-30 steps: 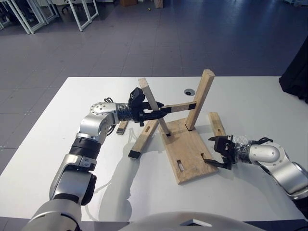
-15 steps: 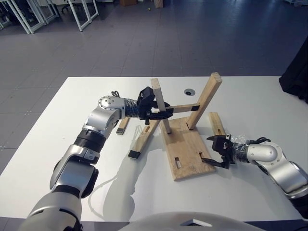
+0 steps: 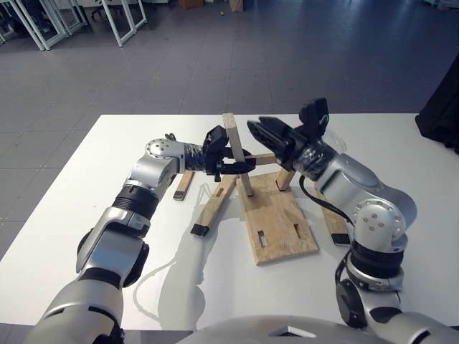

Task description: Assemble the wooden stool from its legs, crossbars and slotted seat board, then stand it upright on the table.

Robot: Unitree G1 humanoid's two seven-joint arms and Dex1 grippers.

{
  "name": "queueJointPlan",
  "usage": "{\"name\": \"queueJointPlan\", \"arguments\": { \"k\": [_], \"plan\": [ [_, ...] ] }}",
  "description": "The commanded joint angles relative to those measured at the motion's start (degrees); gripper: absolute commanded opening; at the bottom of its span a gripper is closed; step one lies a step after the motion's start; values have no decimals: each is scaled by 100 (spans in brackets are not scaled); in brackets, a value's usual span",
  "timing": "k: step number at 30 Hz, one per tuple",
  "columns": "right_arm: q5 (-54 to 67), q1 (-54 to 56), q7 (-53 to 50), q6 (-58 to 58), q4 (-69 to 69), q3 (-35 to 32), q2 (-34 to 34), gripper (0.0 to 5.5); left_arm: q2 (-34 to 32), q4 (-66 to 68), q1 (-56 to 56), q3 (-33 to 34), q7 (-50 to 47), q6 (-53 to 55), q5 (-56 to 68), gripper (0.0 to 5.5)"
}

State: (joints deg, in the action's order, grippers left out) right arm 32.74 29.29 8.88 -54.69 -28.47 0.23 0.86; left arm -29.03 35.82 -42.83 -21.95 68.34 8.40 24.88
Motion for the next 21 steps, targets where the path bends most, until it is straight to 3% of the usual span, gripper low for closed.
{"name": "queueJointPlan", "arguments": {
  "k": [1,6,9,11,15,18,21],
  "plan": [
    [-1762,542,-596,1023,867,1213,339,183,-311,1126,1254,-1345,512,1005,-1542,206],
    [-2988,-478,-353,1202,2041,2934,992,183,-246,1254,1075,-1360,636,1053,-1573,206],
    [-3255,-689,-163,1151,2162,3342,1053,183,-168,1403,966,-1339,571,1032,-1591,206],
    [-3281,-655,-174,1240,2051,3138,929,183,-118,1503,912,-1311,473,1033,-1577,206],
    [-2433,-660,-191,1254,797,1747,465,183,-19,1615,947,-1280,273,993,-1579,206],
    [-1259,-1485,1036,166,-605,1089,1639,183,-75,1584,1017,-1227,298,1067,-1506,206],
    [-407,-1817,2025,-617,-653,-35,2777,183,-169,1536,1008,-1261,559,1222,-1451,206]
  ]
}}
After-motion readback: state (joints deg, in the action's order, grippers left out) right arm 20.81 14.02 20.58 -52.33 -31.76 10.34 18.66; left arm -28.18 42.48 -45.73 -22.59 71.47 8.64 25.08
